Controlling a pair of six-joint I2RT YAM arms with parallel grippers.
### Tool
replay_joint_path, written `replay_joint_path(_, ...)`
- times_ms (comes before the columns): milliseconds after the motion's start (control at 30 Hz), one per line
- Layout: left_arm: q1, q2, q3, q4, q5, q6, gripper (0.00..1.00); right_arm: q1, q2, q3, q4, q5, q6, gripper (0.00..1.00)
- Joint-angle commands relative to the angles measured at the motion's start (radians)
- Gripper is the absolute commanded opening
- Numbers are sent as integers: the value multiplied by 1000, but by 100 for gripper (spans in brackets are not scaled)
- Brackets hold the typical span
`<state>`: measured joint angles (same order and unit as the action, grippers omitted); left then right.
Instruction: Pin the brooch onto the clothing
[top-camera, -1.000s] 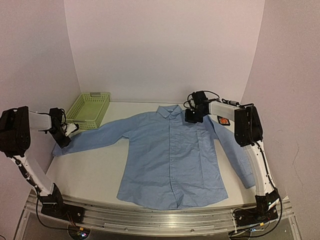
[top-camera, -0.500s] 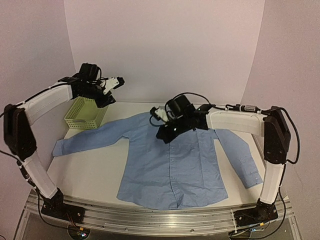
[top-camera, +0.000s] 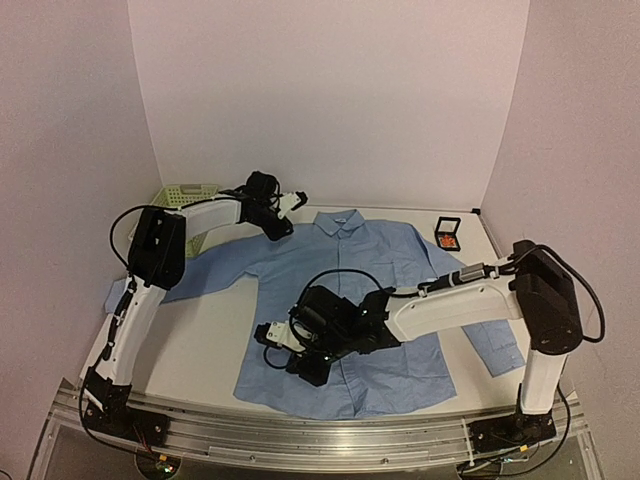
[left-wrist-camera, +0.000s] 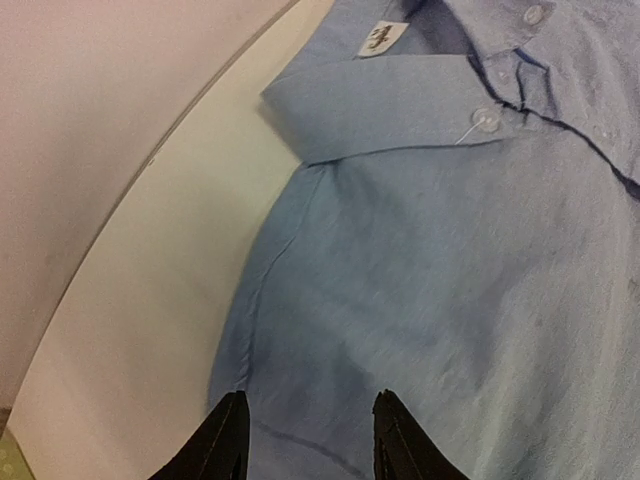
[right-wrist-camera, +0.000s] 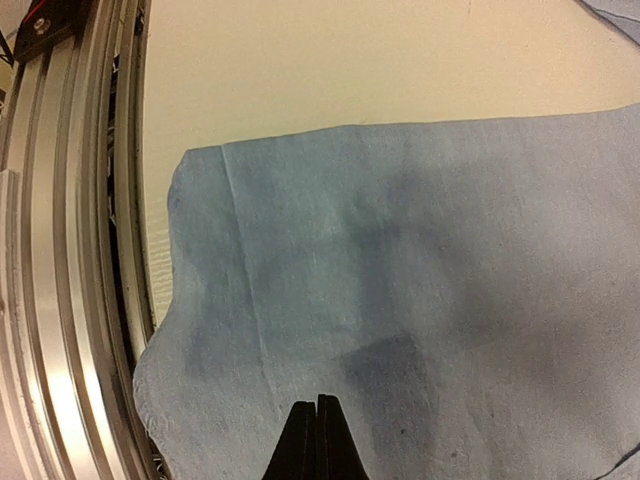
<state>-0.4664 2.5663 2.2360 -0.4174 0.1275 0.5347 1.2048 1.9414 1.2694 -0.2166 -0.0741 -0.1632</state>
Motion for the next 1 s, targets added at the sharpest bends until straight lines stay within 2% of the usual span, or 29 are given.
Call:
replay_joint_path(0,-17,41,35,142,-45,-46,42,39,47,-50,26,35,-10,0)
replay_joint_path(167,-17,80,-53,217,-102,-39,41,87,83,-100,21,2,-5,0)
replay_joint_path(600,-17,161,-22,231,-148,42,41,143,40,-138,-48,-35,-77,0)
replay_joint_path(767,-20,127,-71,259,-127,94,43,142,50,-82,-58,-9,-82,0)
replay_joint_path(967,-35,35,-34,220,-43,119,48,130,-14,2,-60,12,-90,0)
